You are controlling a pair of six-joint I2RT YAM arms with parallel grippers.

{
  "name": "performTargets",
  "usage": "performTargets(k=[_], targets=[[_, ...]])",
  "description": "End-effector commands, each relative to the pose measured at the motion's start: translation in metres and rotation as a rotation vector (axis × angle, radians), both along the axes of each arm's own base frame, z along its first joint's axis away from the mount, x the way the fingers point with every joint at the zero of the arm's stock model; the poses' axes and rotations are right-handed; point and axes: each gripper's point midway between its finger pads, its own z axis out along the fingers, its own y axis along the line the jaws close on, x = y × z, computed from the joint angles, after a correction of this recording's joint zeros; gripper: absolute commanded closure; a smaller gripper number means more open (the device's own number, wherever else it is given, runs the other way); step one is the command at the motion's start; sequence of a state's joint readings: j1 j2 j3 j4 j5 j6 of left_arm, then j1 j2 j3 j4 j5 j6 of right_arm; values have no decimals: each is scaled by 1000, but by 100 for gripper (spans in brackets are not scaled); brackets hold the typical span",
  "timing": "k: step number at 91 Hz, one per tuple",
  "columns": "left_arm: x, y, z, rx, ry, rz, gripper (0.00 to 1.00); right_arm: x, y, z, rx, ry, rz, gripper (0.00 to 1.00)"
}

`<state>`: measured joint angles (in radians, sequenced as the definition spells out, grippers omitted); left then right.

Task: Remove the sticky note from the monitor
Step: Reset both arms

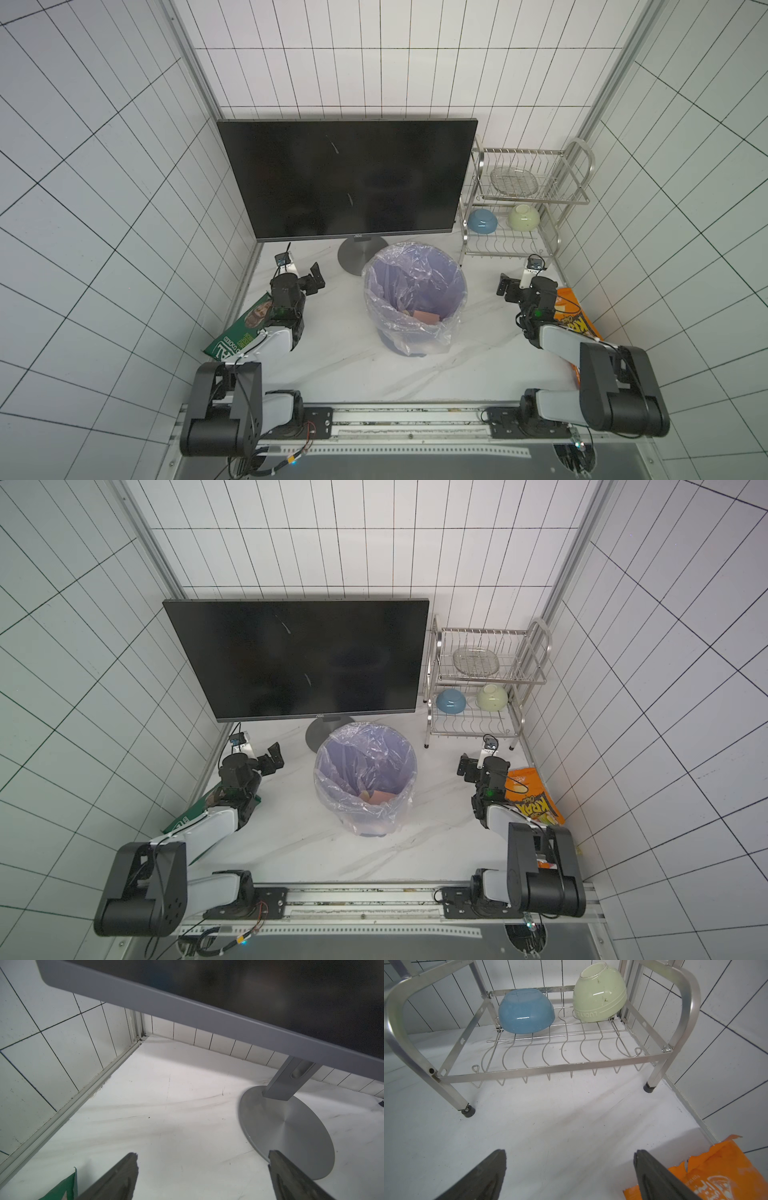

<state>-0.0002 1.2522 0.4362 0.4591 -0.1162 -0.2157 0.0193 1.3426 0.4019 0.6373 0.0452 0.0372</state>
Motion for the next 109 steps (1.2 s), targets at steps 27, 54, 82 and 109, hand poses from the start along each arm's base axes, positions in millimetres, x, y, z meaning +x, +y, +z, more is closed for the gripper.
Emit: performTargets(k=[27, 54, 82, 109], targets=[[-6, 25, 4, 50, -55, 140, 2, 6, -25, 2, -29, 8, -88, 1], [-5, 26, 2, 113, -130, 133, 2, 15, -23, -11, 60, -49, -33, 1], [-2, 18, 1, 114, -102, 81, 2, 13, -27, -13, 52, -49, -67, 1], [-1, 16, -4, 112, -100, 68, 2, 15, -30, -19, -32, -26, -162, 1]])
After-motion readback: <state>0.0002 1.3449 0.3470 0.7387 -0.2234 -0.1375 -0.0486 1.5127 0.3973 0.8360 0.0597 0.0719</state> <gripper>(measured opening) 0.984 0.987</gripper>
